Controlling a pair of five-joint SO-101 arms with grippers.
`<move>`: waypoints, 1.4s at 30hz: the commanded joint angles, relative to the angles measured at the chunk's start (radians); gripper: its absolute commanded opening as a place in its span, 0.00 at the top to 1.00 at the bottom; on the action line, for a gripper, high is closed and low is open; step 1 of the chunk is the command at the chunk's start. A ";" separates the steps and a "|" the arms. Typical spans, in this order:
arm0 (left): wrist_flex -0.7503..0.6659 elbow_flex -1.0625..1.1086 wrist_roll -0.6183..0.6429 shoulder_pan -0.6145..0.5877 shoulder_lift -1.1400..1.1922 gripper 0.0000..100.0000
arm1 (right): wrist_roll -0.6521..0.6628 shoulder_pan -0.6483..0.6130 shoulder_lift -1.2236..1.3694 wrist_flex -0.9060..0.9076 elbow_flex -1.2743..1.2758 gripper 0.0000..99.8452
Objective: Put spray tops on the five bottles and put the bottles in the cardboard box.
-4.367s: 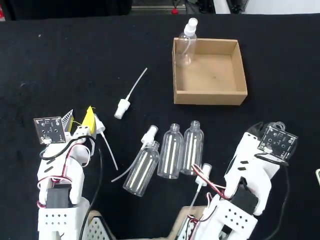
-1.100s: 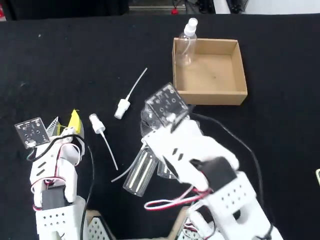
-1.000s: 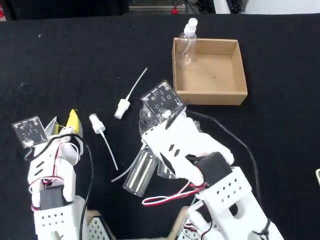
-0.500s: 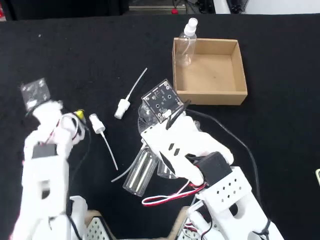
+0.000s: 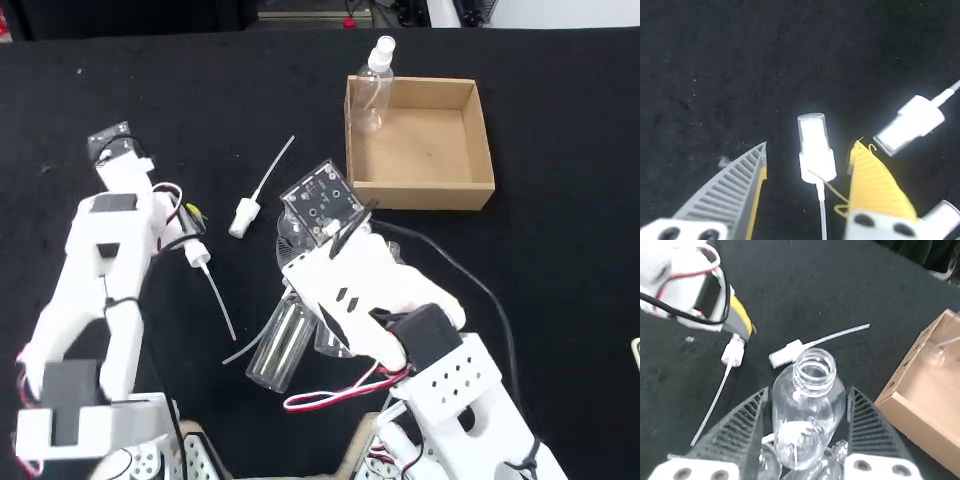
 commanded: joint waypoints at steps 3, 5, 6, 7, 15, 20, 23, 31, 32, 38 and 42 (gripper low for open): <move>-0.011 -0.087 0.011 0.051 0.103 0.74 | 0.005 -0.009 0.004 -0.032 -0.005 0.83; -0.040 -0.087 0.011 0.054 0.127 0.74 | 0.003 -0.009 0.004 -0.031 -0.004 0.83; -0.055 -0.087 0.011 0.050 0.140 0.74 | 0.003 -0.009 0.004 -0.031 -0.004 0.83; -0.072 -0.087 0.011 0.047 0.147 0.74 | 0.003 -0.009 0.004 -0.029 -0.004 0.82; -0.130 -0.076 0.011 0.048 0.166 0.76 | 0.003 -0.009 0.004 -0.032 0.008 0.82; -0.137 -0.062 0.011 0.056 0.166 0.85 | 0.003 -0.009 0.004 -0.034 0.016 0.82; -0.137 -0.061 0.011 0.054 0.167 0.87 | 0.003 -0.009 0.004 -0.034 0.016 0.82; -0.098 -0.097 0.011 0.050 0.232 0.79 | 0.003 -0.009 0.004 -0.034 0.016 0.82; -0.075 -0.116 0.011 0.050 0.241 0.77 | 0.003 -0.009 0.004 -0.034 0.016 0.82; -0.014 -0.174 0.006 0.051 0.270 0.83 | 0.003 -0.009 0.004 -0.034 0.016 0.82; -0.009 -0.171 0.005 0.068 0.273 0.96 | 0.003 -0.009 0.004 -0.032 0.016 0.82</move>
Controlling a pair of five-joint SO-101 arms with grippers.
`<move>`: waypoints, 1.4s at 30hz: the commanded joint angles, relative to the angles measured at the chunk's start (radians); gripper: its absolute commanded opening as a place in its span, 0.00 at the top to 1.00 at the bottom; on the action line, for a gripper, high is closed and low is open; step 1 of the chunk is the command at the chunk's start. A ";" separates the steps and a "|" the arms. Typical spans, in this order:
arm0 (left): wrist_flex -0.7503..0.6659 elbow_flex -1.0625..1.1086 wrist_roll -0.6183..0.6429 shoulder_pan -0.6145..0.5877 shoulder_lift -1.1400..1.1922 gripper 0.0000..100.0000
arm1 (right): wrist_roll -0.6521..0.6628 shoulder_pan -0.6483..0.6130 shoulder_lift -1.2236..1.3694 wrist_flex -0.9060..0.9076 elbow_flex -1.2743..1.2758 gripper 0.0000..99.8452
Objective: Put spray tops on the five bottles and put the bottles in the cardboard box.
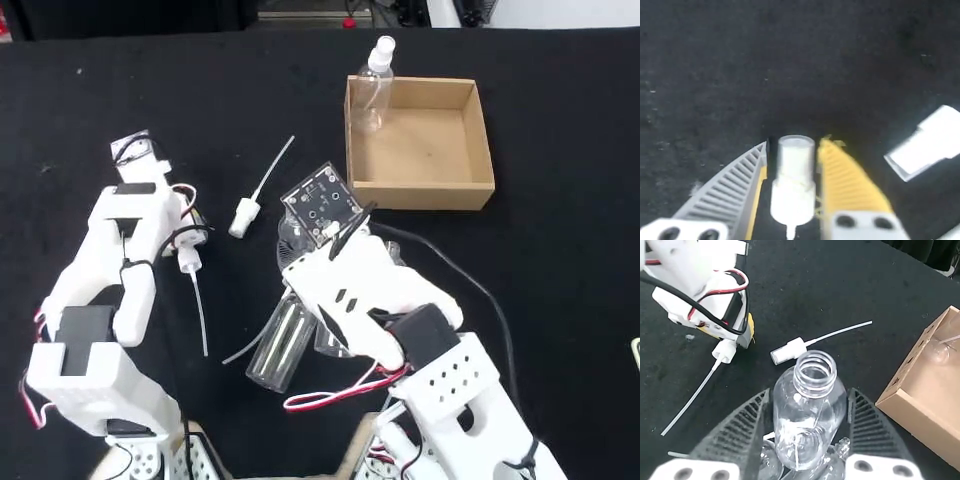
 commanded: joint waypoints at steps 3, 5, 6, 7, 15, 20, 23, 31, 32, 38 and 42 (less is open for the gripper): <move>0.021 -0.036 -0.006 0.036 -0.012 0.96 | 0.003 -0.009 0.004 -0.028 -0.007 0.82; 0.025 -0.045 -0.006 0.033 -0.015 0.97 | 0.003 -0.009 0.004 -0.026 -0.008 0.82; 0.041 -0.059 -0.003 0.031 -0.023 0.97 | 0.002 -0.012 0.004 -0.025 -0.013 0.82; 0.069 -0.085 -0.006 0.031 -0.038 0.97 | 0.002 -0.014 0.004 -0.028 -0.016 0.82; 0.155 -0.222 -0.009 0.031 -0.236 0.97 | 0.002 -0.035 -0.045 -0.121 -0.008 0.83; 0.064 -0.168 0.000 0.038 -0.367 0.97 | 0.002 -0.051 -0.050 -0.284 0.064 0.83; 0.008 -0.111 0.000 0.028 -0.443 0.97 | 0.002 -0.063 -0.050 -0.356 0.094 0.83; 0.006 -0.053 0.000 0.028 -0.793 0.97 | 0.002 -0.132 -0.050 -0.500 0.177 0.83; 0.009 -0.035 0.000 0.028 -0.853 0.97 | 0.002 -0.141 -0.050 -0.500 0.189 0.83; -0.064 0.180 -0.005 0.028 -1.217 0.97 | 0.002 -0.189 -0.048 -0.502 0.211 0.83; -0.109 0.277 0.000 0.028 -1.410 0.97 | 0.002 -0.187 -0.047 -0.466 0.216 0.83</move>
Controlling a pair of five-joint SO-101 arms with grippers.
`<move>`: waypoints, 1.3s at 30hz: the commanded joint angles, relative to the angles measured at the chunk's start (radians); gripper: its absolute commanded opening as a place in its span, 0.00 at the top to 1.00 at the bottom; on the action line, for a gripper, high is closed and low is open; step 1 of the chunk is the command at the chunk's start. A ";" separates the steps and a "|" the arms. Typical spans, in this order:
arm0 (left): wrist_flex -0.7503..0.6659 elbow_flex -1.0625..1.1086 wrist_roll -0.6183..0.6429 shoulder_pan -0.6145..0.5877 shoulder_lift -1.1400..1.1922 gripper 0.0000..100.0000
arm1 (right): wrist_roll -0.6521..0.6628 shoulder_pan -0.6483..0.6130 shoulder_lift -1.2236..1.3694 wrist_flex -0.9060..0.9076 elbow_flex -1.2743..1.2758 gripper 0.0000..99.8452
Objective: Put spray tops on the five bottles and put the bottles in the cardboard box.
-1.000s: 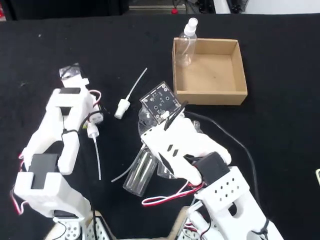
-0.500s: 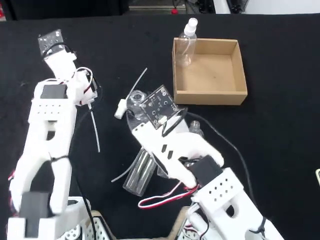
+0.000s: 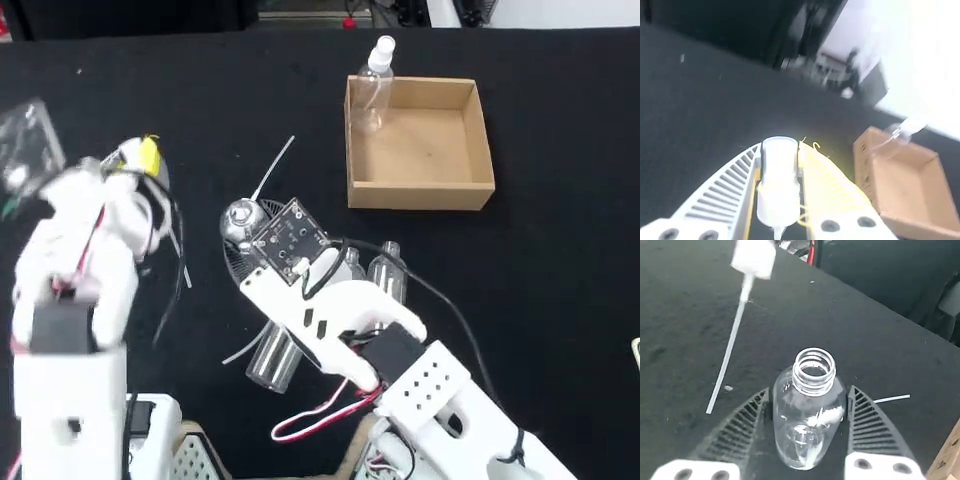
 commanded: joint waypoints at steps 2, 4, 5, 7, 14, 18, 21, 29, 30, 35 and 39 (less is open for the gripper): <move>-0.086 0.085 0.002 0.007 -0.285 0.97 | 0.002 -0.014 -0.035 0.052 -0.004 0.83; -0.114 0.105 0.002 0.007 -0.364 0.97 | 0.002 -0.014 -0.035 0.080 -0.007 0.83; -0.121 0.113 0.002 0.007 -0.394 0.97 | 0.002 -0.014 -0.035 0.083 -0.007 0.83; -0.126 0.128 0.002 0.015 -0.450 0.97 | 0.002 -0.014 -0.035 0.087 -0.007 0.83; -0.224 0.168 0.121 0.016 -0.529 0.97 | 0.002 -0.044 -0.035 0.092 0.002 0.83; -0.381 0.246 0.166 0.016 -0.535 0.97 | 0.002 -0.089 -0.036 0.091 0.015 0.83; -0.419 0.289 0.164 0.018 -0.542 0.97 | 0.002 -0.089 -0.036 0.089 0.016 0.83; -0.417 0.306 0.160 0.145 -0.542 0.97 | 0.002 -0.089 -0.036 0.091 0.018 0.83; -0.417 0.306 0.160 0.150 -0.542 0.97 | 0.002 -0.089 -0.036 0.091 0.018 0.83; -0.419 0.337 0.160 0.151 -0.542 0.97 | 0.002 -0.089 -0.036 0.092 0.019 0.83; -0.425 0.381 0.158 0.150 -0.542 0.97 | 0.002 -0.089 -0.036 0.092 0.019 0.83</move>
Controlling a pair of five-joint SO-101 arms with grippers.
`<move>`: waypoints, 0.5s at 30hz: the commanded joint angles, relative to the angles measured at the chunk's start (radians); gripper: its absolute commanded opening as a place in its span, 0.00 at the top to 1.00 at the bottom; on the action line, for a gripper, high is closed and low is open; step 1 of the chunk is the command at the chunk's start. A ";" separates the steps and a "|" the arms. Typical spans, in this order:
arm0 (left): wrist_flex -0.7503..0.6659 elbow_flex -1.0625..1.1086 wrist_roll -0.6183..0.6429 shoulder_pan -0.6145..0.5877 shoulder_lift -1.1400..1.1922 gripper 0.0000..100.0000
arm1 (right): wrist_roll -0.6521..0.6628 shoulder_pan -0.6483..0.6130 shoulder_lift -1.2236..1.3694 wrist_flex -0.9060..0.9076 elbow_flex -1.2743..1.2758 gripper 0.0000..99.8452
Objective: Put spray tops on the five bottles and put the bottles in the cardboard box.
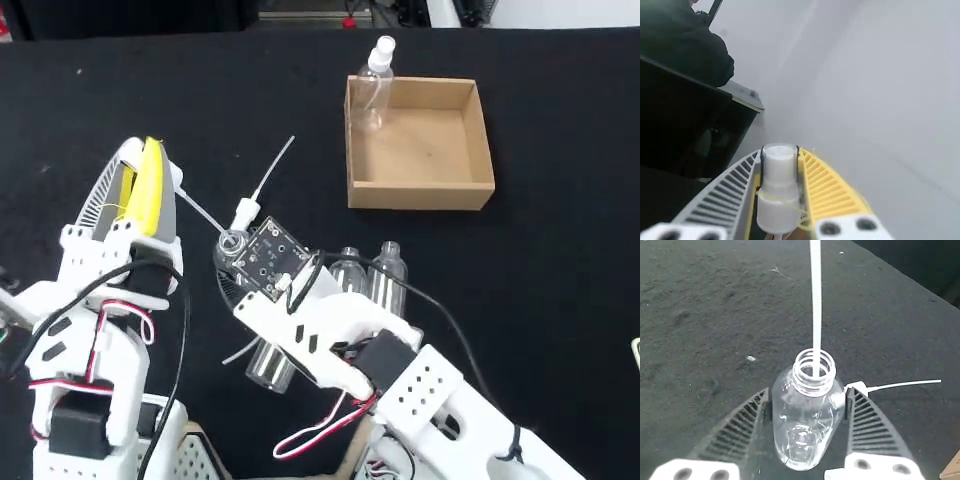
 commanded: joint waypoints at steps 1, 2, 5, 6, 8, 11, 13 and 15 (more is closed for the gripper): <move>-0.029 0.022 0.005 0.015 -0.005 0.97 | 0.002 -0.012 -0.036 0.008 -0.007 0.83; -0.029 0.025 0.005 0.016 -0.005 0.97 | 0.002 -0.012 -0.036 0.008 -0.007 0.83; -0.029 0.025 0.005 0.013 -0.005 0.97 | 0.002 -0.012 -0.036 0.008 -0.007 0.83; -0.029 0.021 0.005 0.013 -0.005 0.97 | 0.002 -0.012 -0.036 0.008 -0.007 0.83; -0.029 0.018 0.005 0.013 -0.005 0.97 | 0.002 -0.012 -0.036 0.008 -0.007 0.83; -0.021 0.027 0.003 0.021 -0.005 0.96 | 0.002 -0.012 -0.038 0.008 -0.007 0.83; -0.020 0.051 -0.026 0.027 -0.005 0.93 | 0.002 -0.009 -0.039 0.008 -0.007 0.83; -0.020 0.065 -0.114 0.058 -0.005 0.86 | 0.002 -0.008 -0.042 0.008 -0.007 0.83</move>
